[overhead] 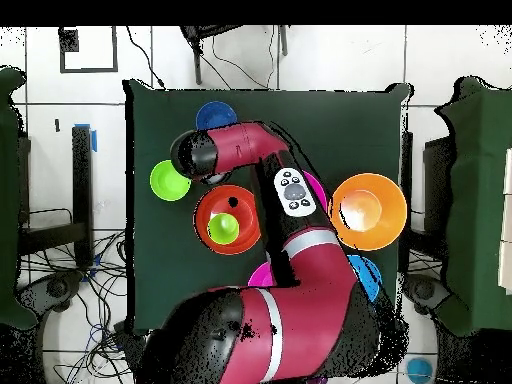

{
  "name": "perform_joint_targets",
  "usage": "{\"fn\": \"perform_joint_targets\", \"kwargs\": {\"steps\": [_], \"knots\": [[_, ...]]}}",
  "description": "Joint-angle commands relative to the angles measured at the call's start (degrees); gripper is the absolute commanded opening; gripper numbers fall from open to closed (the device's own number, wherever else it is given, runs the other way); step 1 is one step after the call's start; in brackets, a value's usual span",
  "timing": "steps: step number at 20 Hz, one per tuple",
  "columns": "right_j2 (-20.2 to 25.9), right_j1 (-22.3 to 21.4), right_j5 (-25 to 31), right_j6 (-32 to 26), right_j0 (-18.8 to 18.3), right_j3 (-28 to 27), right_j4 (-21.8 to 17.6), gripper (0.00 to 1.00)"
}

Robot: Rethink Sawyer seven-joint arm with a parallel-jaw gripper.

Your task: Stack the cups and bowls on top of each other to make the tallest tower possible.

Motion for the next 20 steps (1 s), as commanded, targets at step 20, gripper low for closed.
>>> {"fn": "perform_joint_targets", "kwargs": {"steps": [20], "knots": [[-1.08, -0.87, 2.31, 0.26, 2.0, 2.72, 2.17, 1.0]]}}
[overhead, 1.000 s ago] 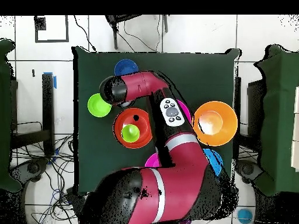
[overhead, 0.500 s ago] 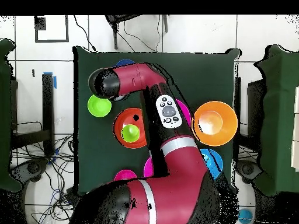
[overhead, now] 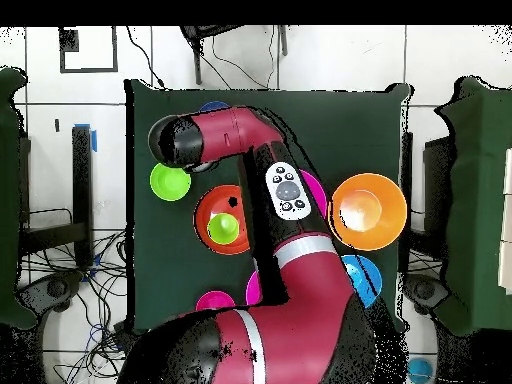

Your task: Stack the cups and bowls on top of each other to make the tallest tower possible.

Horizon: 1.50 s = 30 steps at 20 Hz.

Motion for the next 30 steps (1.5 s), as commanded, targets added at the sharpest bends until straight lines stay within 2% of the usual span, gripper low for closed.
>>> {"fn": "perform_joint_targets", "kwargs": {"steps": [1, 14, 30], "knots": [[-1.2, 4.59, 2.36, 0.22, 0.43, 2.43, -2.4, 1.0], [1.26, 7.58, 3.87, -2.39, -1.0, 2.1, -0.49, 1.0], [3.58, 8.93, 0.34, -2.29, -2.98, 5.45, 0.44, 1.0]]}}
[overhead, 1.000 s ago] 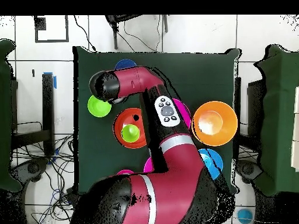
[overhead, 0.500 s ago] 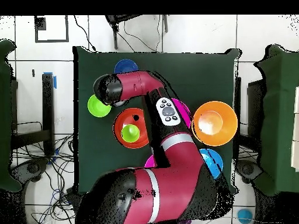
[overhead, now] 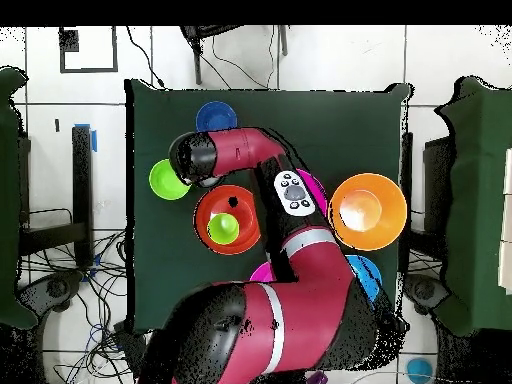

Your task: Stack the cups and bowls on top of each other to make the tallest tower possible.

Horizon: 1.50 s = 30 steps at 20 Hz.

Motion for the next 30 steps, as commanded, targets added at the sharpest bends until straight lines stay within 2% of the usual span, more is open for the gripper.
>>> {"fn": "perform_joint_targets", "kwargs": {"steps": [1, 8, 16, 30], "knots": [[3.41, 1.9, 0.1, -2.15, -1.21, 4.89, 0.05, 1.0], [3.68, 1.16, -0.67, -0.3, -0.86, 5.99, 0.34, 1.0], [3.53, -1.86, 1.09, 1.42, 0.01, 5.97, 1.46, 1.0], [8.15, -7.5, -6.88, 2.66, -3.13, 11.52, 3.79, 1.0]]}}
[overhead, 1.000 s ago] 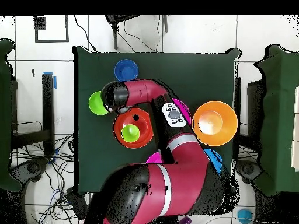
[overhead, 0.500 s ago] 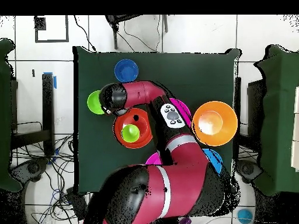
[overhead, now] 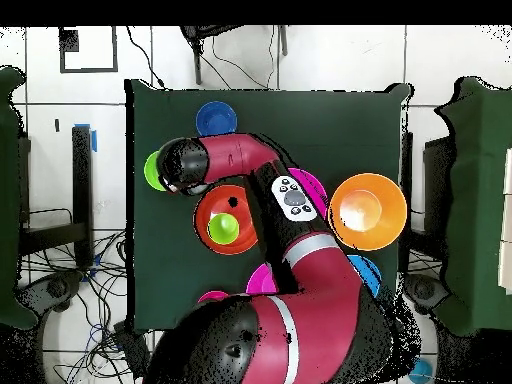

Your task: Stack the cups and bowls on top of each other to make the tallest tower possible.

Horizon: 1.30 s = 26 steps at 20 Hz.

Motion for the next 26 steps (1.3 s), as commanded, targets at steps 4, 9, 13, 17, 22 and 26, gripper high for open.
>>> {"fn": "perform_joint_targets", "kwargs": {"steps": [4, 9, 13, 17, 22, 26], "knots": [[4.09, -1.49, -7.4, 2.53, -1.32, 3.57, 0.23, 1.0], [3.05, -0.25, -7.39, 1.38, -1.28, 2.7, -1.0, 1.0], [0.7, 2.16, -6.23, -0.2, -0.36, -0.75, -3.33, 1.0], [-0.03, 2.36, -6.66, -0.69, -0.45, -1.22, -4.41, 1.0], [-0.96, 0.89, -8.21, 0.43, 0.0, -0.28, -6.05, 1.0], [-1.16, 1.01, -9.96, 0.99, 0.0, -0.45, -7.56, 1.0]]}}
